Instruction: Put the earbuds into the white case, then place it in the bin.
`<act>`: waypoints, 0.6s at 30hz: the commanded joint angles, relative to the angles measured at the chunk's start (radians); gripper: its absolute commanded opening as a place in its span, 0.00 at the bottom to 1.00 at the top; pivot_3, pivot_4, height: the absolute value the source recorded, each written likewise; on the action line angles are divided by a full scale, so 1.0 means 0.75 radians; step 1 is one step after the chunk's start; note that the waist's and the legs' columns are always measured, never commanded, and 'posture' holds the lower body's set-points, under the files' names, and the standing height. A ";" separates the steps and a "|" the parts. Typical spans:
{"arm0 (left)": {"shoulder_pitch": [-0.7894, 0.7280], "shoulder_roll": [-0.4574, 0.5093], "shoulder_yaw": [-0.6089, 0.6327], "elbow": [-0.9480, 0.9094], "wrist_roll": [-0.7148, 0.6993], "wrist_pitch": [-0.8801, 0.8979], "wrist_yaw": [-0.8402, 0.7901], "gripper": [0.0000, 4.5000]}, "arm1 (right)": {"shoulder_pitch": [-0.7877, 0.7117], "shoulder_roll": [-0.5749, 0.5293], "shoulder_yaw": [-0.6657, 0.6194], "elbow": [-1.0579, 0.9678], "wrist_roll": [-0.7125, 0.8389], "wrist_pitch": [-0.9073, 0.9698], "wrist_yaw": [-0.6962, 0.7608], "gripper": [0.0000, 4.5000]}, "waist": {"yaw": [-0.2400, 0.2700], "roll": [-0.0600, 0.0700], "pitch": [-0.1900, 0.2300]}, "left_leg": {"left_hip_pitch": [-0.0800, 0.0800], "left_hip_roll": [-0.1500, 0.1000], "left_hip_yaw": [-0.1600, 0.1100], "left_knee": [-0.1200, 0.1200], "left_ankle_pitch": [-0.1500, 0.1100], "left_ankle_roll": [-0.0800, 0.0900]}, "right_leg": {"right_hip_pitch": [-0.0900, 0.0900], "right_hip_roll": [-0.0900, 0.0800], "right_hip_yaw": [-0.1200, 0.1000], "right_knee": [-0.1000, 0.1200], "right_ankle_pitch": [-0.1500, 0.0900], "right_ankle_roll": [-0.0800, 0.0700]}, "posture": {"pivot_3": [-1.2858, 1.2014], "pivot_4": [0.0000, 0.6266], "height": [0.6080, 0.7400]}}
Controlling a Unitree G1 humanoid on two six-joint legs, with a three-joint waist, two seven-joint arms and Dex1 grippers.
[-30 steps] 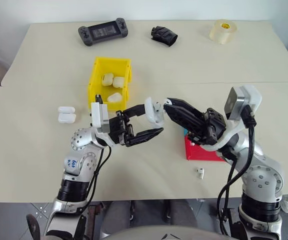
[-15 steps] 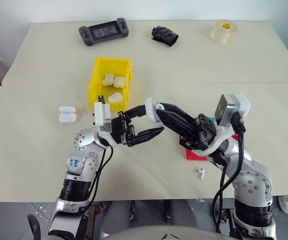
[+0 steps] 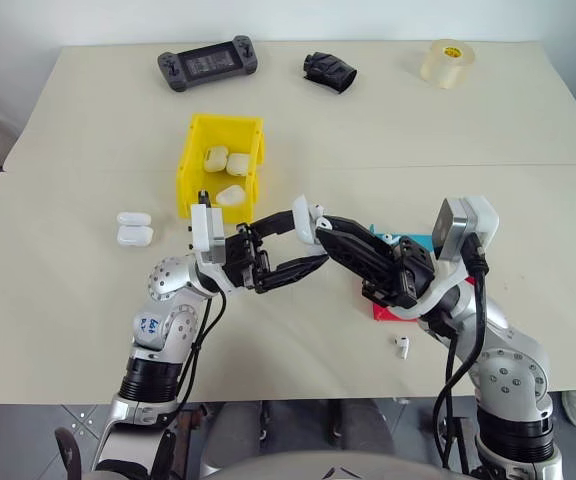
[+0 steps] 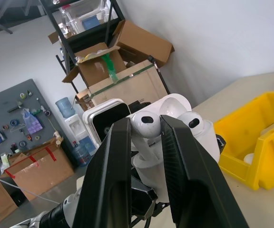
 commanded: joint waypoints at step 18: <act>-0.026 -0.011 0.041 -0.069 -0.022 -0.024 0.010 0.61 | 0.013 -0.094 -0.037 0.032 0.010 0.006 0.017 0.99 | 0.001 0.000 0.000 | 0.000 0.000 0.000 0.000 0.000 0.000 | 0.000 0.000 0.000 -0.001 0.000 0.000 | 0.52 0.24 1.00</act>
